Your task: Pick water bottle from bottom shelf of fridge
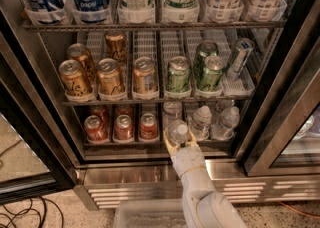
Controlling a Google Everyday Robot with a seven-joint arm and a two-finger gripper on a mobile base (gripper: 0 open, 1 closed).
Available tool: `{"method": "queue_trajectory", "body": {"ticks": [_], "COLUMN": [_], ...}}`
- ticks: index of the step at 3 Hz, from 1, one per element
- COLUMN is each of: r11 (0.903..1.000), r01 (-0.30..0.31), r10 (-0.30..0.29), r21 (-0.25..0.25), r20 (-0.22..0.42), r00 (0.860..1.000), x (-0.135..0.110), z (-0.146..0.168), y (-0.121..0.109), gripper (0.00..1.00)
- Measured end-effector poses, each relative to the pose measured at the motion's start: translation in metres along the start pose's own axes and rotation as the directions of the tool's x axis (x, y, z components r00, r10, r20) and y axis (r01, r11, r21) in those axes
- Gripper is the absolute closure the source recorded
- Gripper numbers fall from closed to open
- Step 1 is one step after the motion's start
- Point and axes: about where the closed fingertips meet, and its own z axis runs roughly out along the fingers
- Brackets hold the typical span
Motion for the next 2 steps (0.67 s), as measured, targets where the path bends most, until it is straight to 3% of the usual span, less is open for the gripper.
{"method": "queue_trajectory", "body": {"ticks": [1, 2], "r11": [0.9887, 0.9684], "r01": [-0.015, -0.112], "r10": [0.018, 0.113], "r21": [-0.149, -0.223], "r20": [0.02, -0.008], "r00": [1.0, 0.994], "x": [-0.032, -0.061], "z": [-0.052, -0.103], "y": [0.016, 0.003], "gripper": [1.0, 1.0]}}
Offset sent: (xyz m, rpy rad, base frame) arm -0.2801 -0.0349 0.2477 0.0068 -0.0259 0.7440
